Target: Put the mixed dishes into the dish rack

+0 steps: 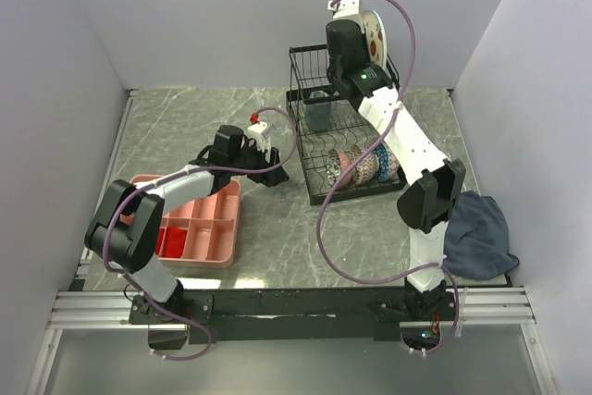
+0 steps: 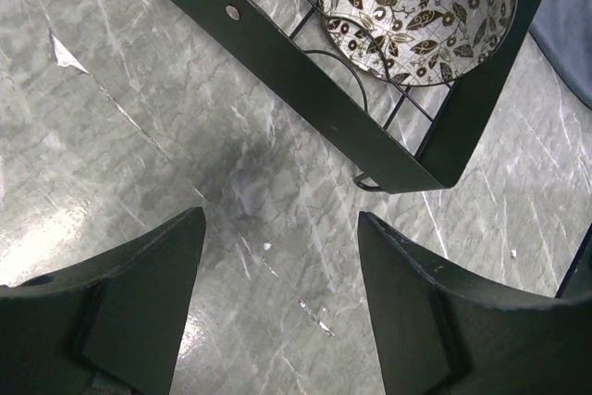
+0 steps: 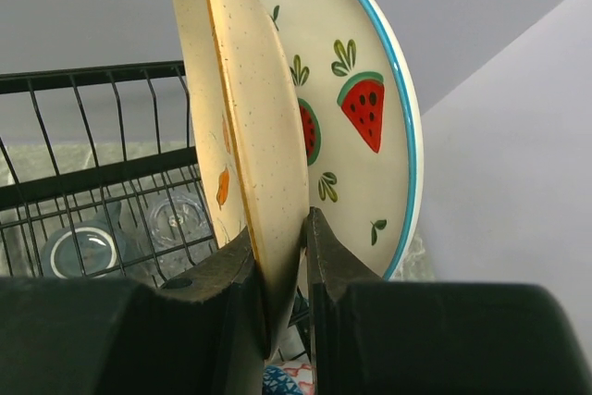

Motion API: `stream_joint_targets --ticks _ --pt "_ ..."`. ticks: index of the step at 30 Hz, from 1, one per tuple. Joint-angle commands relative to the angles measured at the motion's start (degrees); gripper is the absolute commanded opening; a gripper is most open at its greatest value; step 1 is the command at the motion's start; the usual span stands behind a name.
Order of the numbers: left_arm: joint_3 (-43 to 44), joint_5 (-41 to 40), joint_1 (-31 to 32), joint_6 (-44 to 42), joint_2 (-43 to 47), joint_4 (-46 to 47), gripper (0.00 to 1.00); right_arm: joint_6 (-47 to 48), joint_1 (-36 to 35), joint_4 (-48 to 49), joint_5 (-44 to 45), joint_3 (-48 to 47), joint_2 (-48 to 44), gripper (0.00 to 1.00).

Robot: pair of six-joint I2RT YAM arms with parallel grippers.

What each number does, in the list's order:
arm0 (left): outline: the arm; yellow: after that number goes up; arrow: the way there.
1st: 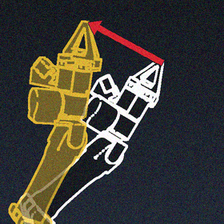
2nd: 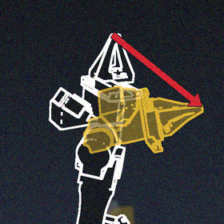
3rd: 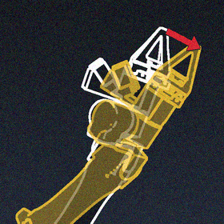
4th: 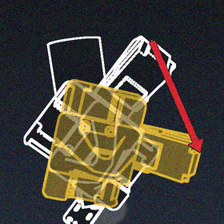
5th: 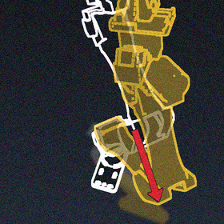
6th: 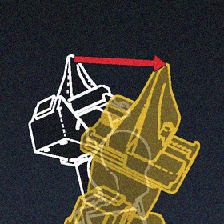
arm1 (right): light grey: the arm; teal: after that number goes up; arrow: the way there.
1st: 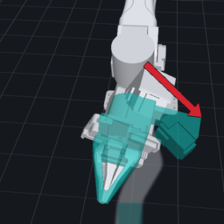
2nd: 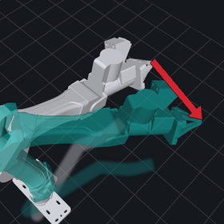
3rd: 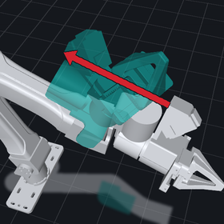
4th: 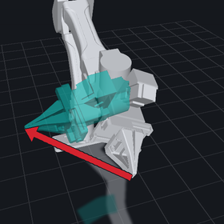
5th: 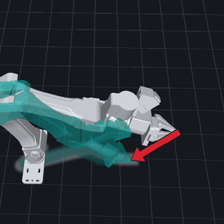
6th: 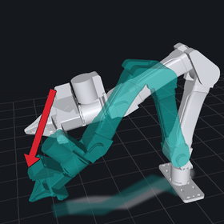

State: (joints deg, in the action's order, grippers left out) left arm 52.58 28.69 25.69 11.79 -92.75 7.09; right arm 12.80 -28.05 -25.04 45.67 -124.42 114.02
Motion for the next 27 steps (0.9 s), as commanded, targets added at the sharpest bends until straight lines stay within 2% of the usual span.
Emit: stream_joint_targets --ticks 1,8,14,27 --pt "1.8 2.0 -0.1 1.0 0.1 3.0 0.73 4.3 -1.2 6.0 5.8 0.5 -7.3 0.00" --pt "2.1 2.3 0.0 0.9 -0.2 2.8 0.74 5.1 -1.4 3.3 2.2 3.2 -8.5 0.00" --pt "1.5 2.7 0.0 1.3 -0.2 3.5 0.74 9.3 -1.3 8.9 2.8 8.9 -12.1 0.00" --pt "2.2 2.9 0.1 1.4 -0.7 2.9 0.74 8.4 -0.9 6.7 2.8 6.8 -9.3 0.00"
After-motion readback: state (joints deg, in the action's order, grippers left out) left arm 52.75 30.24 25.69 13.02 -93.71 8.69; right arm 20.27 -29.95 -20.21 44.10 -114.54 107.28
